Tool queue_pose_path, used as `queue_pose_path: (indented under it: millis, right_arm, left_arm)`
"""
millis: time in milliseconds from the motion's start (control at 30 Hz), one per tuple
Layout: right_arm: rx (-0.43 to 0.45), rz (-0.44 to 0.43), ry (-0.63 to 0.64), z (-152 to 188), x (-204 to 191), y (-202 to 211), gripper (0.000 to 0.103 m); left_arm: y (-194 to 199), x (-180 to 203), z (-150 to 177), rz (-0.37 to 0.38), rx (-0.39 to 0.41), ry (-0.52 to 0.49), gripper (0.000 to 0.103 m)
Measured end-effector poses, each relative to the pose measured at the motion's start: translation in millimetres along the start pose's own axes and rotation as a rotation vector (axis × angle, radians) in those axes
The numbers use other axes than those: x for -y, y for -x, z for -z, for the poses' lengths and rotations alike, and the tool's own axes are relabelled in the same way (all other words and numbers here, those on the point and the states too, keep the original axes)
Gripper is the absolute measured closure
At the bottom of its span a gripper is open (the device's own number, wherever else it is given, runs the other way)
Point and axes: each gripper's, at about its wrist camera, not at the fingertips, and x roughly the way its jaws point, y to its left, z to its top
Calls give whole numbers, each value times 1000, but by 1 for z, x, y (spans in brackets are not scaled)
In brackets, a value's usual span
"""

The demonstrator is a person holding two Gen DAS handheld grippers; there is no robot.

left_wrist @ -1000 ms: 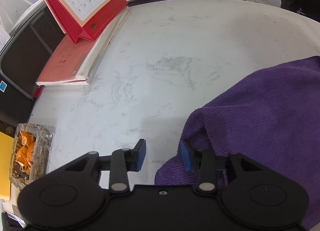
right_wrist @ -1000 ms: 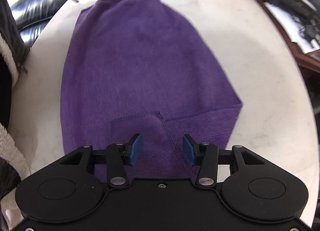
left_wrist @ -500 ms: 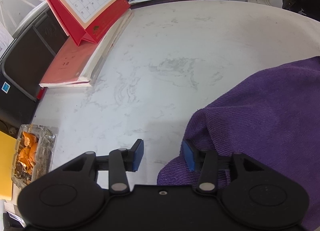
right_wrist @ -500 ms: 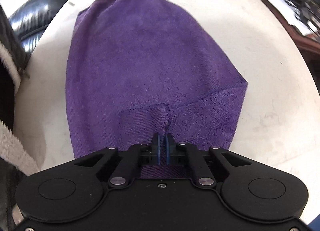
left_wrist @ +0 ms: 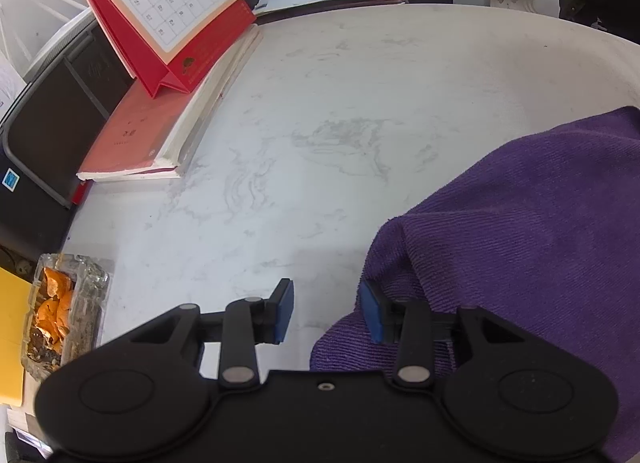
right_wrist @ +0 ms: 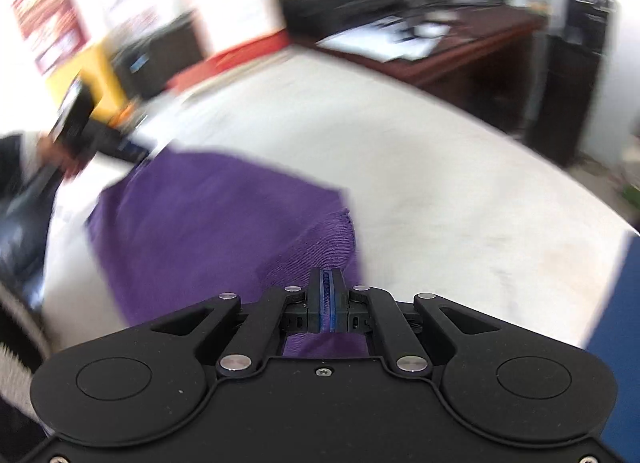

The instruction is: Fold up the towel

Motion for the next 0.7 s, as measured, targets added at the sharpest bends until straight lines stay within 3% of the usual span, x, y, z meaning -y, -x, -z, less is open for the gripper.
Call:
queue_pose_path:
  millis: [333, 700]
  right_arm:
    - [67, 248, -265, 10, 83, -6, 101]
    - [23, 418, -302, -6, 125, -62, 101]
  left_arm:
    - [0, 8, -7, -37, -32, -19, 67]
    - [-1, 11, -9, -55, -44, -41, 67]
